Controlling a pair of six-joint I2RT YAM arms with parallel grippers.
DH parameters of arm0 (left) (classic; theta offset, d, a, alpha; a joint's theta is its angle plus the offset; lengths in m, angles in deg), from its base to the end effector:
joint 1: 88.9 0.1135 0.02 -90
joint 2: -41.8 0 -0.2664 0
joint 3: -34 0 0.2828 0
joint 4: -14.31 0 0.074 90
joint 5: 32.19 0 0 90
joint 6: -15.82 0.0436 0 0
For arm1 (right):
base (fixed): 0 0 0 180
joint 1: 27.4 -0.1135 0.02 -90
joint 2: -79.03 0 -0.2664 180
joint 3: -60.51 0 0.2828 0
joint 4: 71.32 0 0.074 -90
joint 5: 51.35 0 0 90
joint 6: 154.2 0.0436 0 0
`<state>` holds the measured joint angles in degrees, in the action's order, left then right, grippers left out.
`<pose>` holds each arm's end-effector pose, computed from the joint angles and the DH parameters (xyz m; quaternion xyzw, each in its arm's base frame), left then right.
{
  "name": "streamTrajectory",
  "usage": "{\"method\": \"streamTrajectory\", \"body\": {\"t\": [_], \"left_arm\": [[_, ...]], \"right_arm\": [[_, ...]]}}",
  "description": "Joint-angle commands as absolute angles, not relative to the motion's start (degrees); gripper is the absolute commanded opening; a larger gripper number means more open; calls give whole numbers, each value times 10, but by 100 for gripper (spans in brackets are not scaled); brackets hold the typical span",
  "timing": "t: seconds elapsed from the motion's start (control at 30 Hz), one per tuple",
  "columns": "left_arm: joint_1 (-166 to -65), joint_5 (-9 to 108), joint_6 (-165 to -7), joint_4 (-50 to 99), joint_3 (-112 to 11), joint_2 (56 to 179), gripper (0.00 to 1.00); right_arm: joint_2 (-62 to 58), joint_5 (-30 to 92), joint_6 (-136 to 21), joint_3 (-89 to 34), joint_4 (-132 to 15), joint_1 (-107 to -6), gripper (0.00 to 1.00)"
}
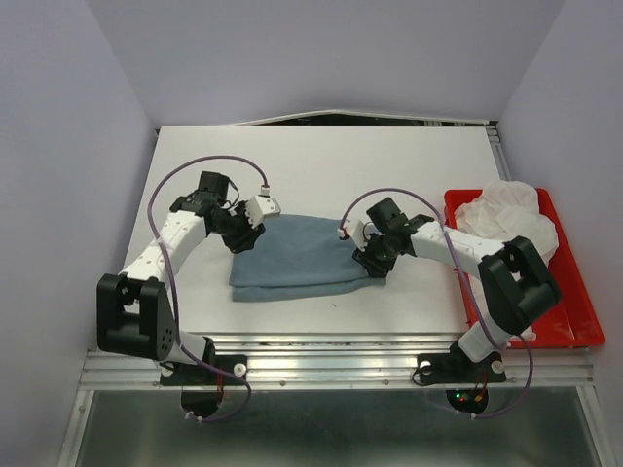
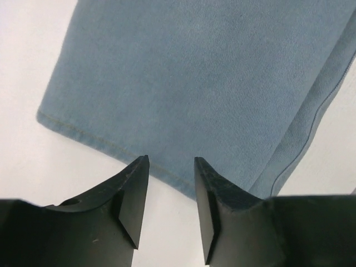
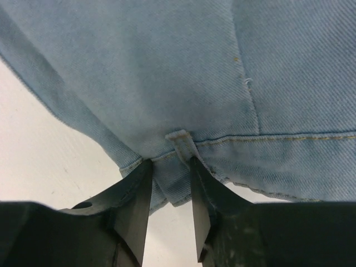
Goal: Fold and stack the skirts
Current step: Fold the skirt
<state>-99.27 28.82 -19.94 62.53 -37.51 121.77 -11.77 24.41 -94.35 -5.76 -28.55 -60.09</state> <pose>0.3060 -0.0775 0.2405 0.5563 0.7456 -0.1187 0.3470 0.2685 0.1850 0.1552 -0.5280 0.8175 0.1258 0.1925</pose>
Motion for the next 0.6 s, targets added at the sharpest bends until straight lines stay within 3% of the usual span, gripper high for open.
{"method": "streamTrajectory", "body": {"t": [0.0,0.37,0.57], "left_arm": [[-1001,306,-232,570,-333,1248,46],[-1093,406,-219,539,-204,1257,31],[-1146,348,-233,594,-224,1252,27]], "right_arm": [[-168,319,-957,-53,-345,-604,34],[-304,385,-975,-223,-447,-598,31],[-358,418,-867,-358,-460,-580,36]]}}
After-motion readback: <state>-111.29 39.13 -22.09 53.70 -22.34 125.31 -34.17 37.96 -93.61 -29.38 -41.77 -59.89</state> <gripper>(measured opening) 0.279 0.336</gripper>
